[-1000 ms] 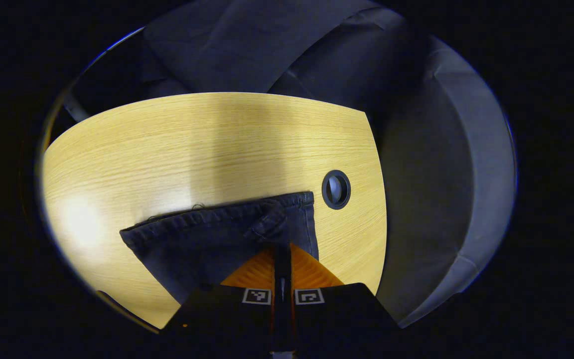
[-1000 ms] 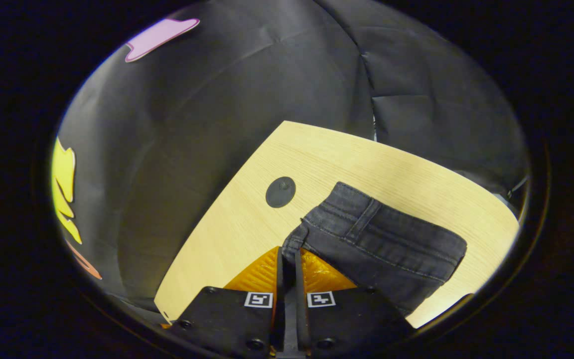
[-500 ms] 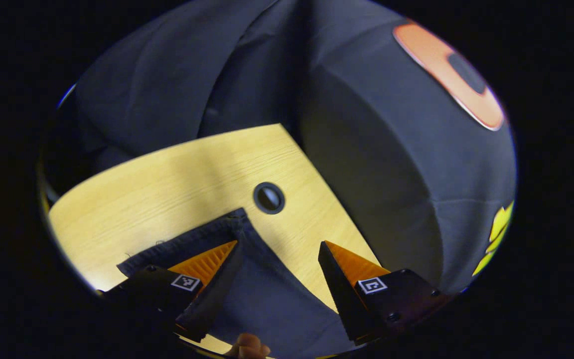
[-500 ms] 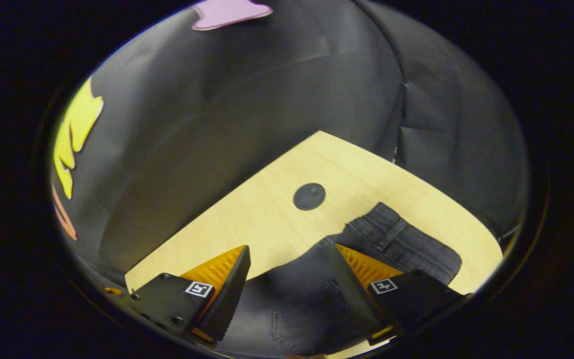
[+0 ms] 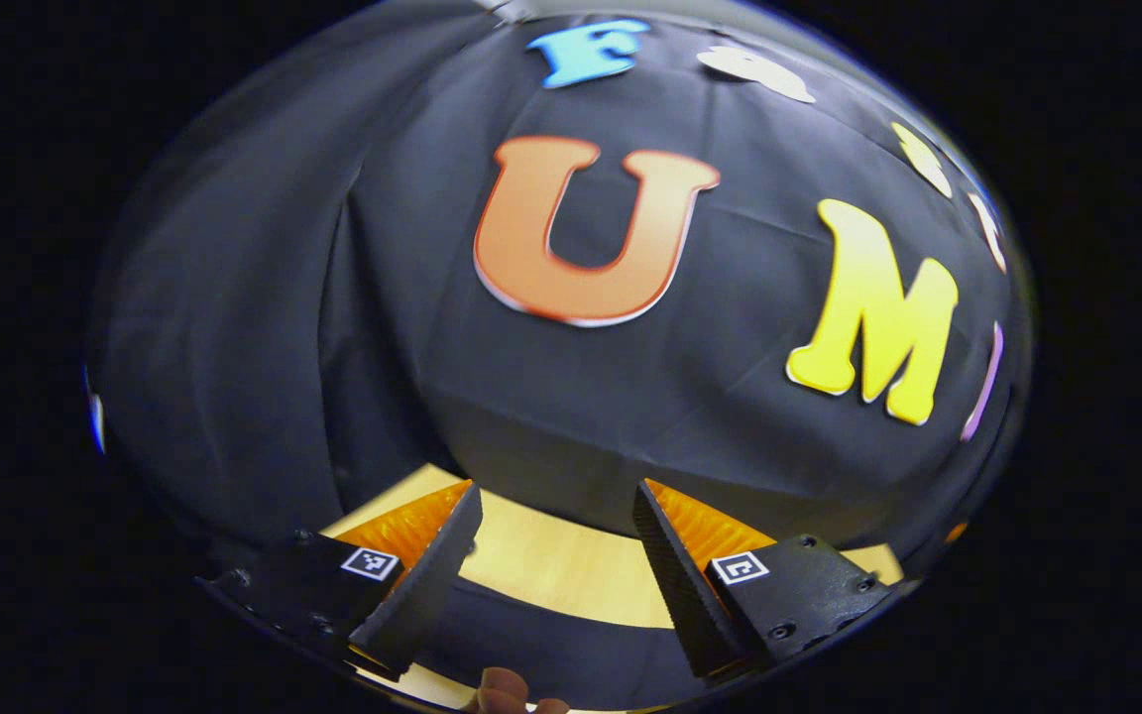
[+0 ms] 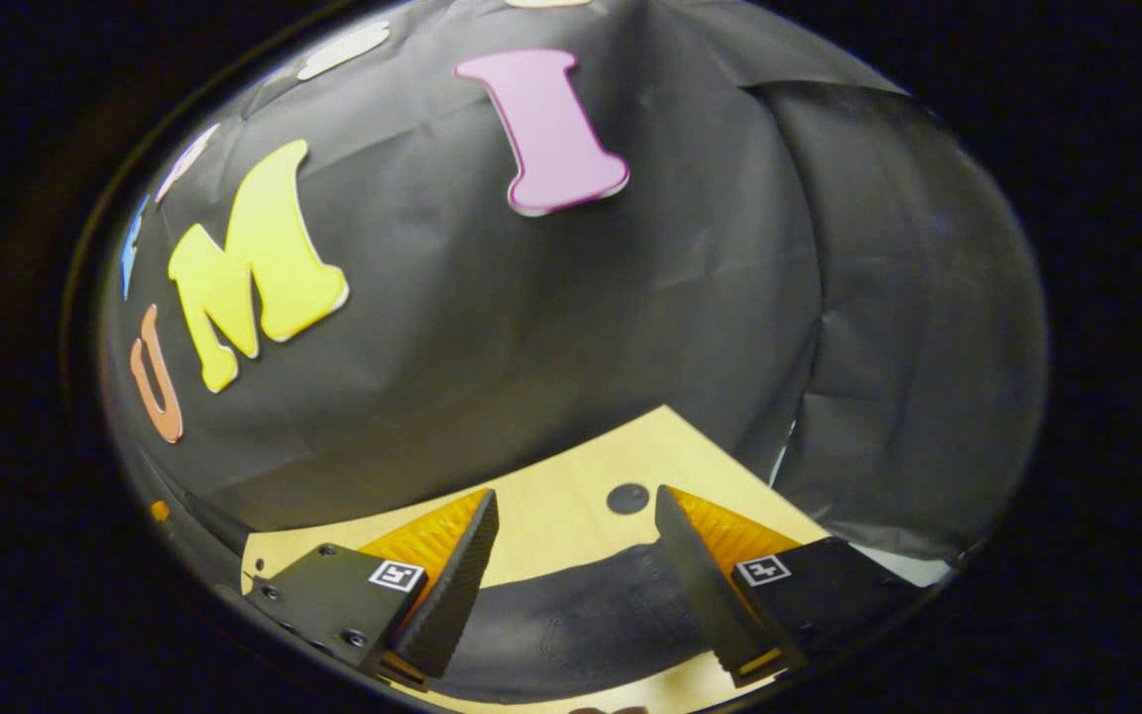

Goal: Grasp the waist and the cuffs of the jeans and fold them to make the two legs overlap; first hold the waist and fold one-third of the jeans toward the cuffs, then hold the cuffs and fold the remaining one-third in the same direction to finish folding.

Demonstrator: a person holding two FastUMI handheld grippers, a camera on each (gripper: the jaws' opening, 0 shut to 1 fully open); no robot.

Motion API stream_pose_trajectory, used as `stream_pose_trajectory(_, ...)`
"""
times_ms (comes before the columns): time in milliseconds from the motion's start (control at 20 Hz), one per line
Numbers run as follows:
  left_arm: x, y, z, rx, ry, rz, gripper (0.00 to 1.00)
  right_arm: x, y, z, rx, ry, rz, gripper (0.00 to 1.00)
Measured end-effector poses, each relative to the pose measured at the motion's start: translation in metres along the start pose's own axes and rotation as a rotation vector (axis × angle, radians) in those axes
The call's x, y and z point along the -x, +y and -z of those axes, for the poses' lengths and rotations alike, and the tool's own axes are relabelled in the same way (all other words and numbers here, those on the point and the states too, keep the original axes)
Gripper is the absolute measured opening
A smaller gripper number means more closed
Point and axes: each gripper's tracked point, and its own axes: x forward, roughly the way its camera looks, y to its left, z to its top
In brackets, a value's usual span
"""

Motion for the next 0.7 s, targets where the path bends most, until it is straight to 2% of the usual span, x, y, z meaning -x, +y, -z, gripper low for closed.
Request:
stream_pose_trajectory(100, 0.022, -0.032, -0.004, -0.063, -0.040, 0.057, 0.99, 0.010, -0.025, -0.002, -0.030, 0.003, 0.037, 0.98)
stream_pose_trajectory(200, 0.052, -0.053, -0.011, -0.053, -0.082, 0.113, 0.98, 0.007, -0.055, 0.012, -0.126, 0.050, 0.073, 1.00)
stream_pose_trajectory(300, 0.087, -0.070, -0.014, -0.052, -0.118, 0.145, 0.98, -0.002, -0.090, 0.042, -0.239, 0.133, 0.127, 0.98)
stream_pose_trajectory(450, 0.122, -0.079, -0.020, -0.190, -0.188, 0.142, 0.98, -0.008, -0.140, 0.096, -0.395, 0.273, 0.228, 0.98)
stream_pose_trajectory(500, 0.130, -0.083, -0.020, -0.233, -0.193, 0.150, 0.87, -0.011, -0.151, 0.111, -0.443, 0.299, 0.253, 0.98)
stream_pose_trajectory(650, 0.143, -0.089, -0.023, -0.278, -0.187, 0.179, 0.88, -0.017, -0.161, 0.143, -0.554, 0.364, 0.298, 0.98)
stream_pose_trajectory(700, 0.148, -0.090, -0.025, -0.278, -0.186, 0.182, 0.92, -0.018, -0.161, 0.153, -0.572, 0.390, 0.309, 0.98)
